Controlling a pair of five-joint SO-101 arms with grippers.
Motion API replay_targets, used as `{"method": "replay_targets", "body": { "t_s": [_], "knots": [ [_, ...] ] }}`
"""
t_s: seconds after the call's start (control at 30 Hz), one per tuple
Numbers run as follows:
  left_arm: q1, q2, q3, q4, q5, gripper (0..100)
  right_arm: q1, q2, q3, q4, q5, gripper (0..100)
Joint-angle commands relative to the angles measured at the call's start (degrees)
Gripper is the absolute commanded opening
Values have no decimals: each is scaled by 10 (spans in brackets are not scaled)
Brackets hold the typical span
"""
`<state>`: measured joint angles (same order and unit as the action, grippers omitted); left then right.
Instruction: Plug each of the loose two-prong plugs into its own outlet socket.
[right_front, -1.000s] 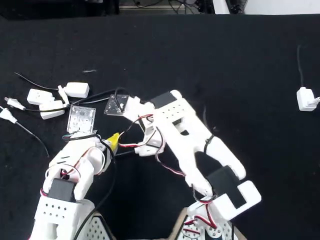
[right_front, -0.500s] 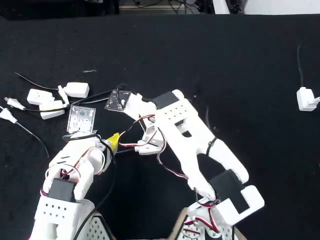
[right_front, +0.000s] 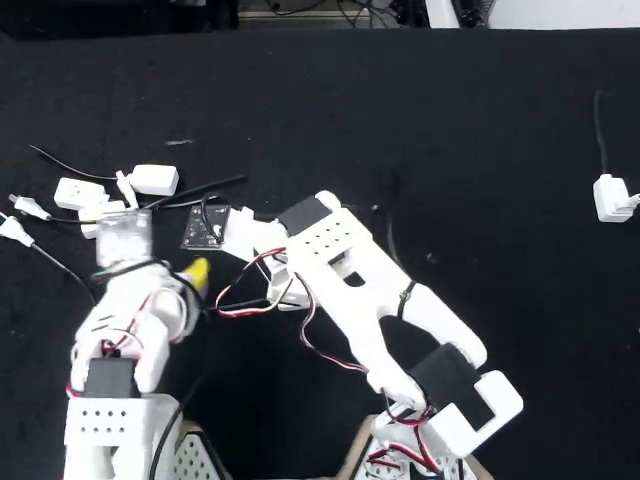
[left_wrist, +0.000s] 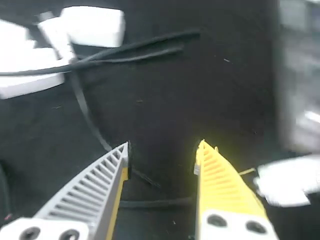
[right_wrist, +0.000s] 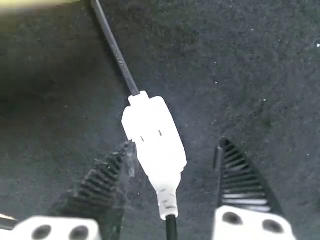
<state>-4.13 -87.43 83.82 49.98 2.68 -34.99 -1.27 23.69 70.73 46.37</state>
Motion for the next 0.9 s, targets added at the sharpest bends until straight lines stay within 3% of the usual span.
{"method": "replay_targets", "body": {
  "t_s": [0.0,0.23,0.5,0.7,0.87],
  "knots": [
    [-65,-2,-36,-27,40,223,-9,-27,0,-4,6,243],
    [-123,-2,-32,-50,84,223,-8,-26,5,-5,31,243],
    [-135,-2,-32,-50,95,223,-3,-24,18,-10,47,244],
    [-196,-2,-36,-52,148,223,13,38,10,-40,47,245],
    [-199,2,-32,-69,153,223,13,80,-24,-40,61,245]
  ]
}}
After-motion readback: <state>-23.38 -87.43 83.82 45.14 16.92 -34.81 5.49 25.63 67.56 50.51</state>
